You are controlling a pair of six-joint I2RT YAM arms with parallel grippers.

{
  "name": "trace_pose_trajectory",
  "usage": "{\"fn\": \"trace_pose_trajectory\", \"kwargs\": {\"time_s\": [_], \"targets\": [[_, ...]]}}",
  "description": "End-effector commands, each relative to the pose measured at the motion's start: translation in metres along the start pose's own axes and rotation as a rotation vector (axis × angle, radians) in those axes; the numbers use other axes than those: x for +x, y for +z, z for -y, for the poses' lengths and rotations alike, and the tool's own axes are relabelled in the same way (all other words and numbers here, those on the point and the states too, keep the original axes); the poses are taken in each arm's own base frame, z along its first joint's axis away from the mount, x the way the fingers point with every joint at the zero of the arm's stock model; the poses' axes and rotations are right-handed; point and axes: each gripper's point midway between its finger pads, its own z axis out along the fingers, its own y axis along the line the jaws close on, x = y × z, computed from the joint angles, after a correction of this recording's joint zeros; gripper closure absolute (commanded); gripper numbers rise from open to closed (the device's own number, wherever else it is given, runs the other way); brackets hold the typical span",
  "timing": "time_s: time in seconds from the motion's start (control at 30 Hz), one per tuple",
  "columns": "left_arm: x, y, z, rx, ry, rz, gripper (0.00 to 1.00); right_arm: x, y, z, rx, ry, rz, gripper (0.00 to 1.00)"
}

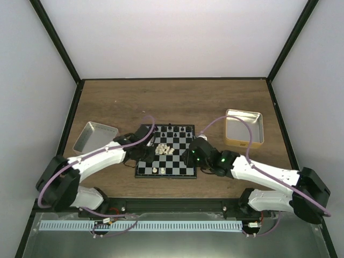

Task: Set up the chess pieces on the board
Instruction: Pick up the chess piece from the chessboard, then place the chess piece on the chessboard.

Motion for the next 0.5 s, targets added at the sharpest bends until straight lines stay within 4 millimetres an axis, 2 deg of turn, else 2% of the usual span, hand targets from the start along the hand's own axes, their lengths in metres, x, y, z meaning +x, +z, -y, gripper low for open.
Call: {"fn": "trace_pose_trajectory", "kwargs": {"time_s": [0.0, 0.13, 0.23, 0.33, 0.47], "targets": [[-0.017, -0.036, 0.033, 0.193, 0.074, 0.111, 0.91, -0.030, -0.029, -0.056, -0.273, -0.042, 0.026, 0.57], [-0.028, -0.070, 0.066, 0.383, 0.166, 0.207, 0.91, -0.040, -0.053, -0.089, -0.513, -0.072, -0.044, 0.57], [-0.038, -0.104, 0.092, 0.523, 0.261, 0.314, 0.91, -0.047, -0.070, -0.110, -0.637, -0.100, -0.078, 0.56], [-0.045, -0.135, 0.110, 0.630, 0.348, 0.419, 0.91, -0.055, -0.083, -0.122, -0.686, -0.119, -0.090, 0.56], [-0.047, -0.154, 0.120, 0.690, 0.437, 0.485, 0.92, -0.062, -0.094, -0.131, -0.705, -0.129, -0.083, 0.56]]}}
